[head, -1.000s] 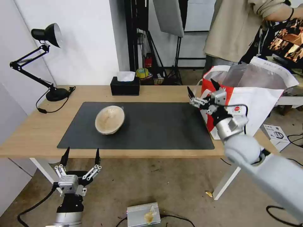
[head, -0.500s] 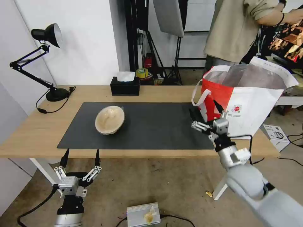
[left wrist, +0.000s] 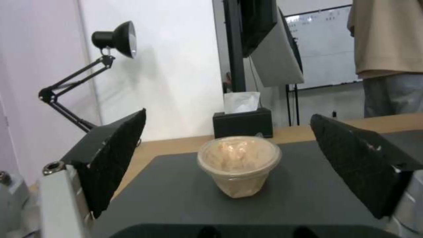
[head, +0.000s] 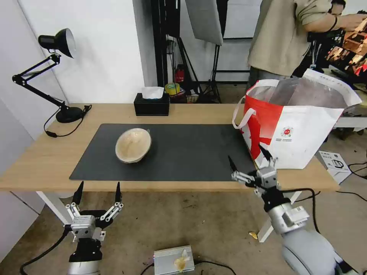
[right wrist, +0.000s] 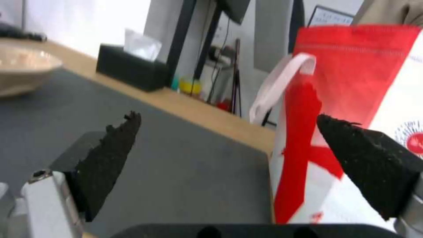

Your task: Pick up the trash from the table and place it into the takeout bag.

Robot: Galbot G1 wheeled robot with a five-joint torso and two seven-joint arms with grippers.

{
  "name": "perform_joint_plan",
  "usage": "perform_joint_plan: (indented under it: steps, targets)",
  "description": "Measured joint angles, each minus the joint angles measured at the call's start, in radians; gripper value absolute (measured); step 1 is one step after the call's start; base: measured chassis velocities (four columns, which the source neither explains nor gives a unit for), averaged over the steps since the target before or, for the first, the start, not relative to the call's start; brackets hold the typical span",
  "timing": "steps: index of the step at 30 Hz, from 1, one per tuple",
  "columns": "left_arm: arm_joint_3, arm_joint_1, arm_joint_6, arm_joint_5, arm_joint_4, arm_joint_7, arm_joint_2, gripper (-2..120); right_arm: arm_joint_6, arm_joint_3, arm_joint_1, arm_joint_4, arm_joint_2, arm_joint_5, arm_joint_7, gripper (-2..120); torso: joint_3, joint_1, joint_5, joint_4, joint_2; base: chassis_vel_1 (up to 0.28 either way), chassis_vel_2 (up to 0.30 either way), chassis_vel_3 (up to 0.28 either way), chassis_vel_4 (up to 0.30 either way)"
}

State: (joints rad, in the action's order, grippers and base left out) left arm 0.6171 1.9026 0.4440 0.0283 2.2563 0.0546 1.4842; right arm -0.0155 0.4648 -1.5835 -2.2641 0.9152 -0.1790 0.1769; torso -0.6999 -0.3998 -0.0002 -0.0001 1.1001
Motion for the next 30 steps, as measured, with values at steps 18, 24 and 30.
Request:
perform_joint_plan:
  steps: [18, 24, 30]
  targets:
    - [-0.013, -0.020, -0.003, -0.002, -0.015, -0.007, -0.018, 100, -0.084, 0.071, -0.146, -0.044, 0.093, 0.060, -0.084, 100, 0.000, 0.000, 0.0001, 0.0001, 0.000, 0.000, 0.000, 0.000, 0.000]
    - [-0.015, -0.020, -0.004, -0.002, -0.015, -0.008, -0.017, 100, -0.060, 0.069, -0.166, -0.049, 0.123, 0.067, -0.091, 100, 0.000, 0.000, 0.0001, 0.0001, 0.000, 0.000, 0.000, 0.000, 0.000]
    - [-0.020, -0.020, -0.004, -0.001, -0.013, -0.009, -0.017, 100, -0.002, 0.061, -0.189, -0.045, 0.154, 0.110, -0.102, 100, 0.000, 0.000, 0.0001, 0.0000, 0.000, 0.000, 0.000, 0.000, 0.000]
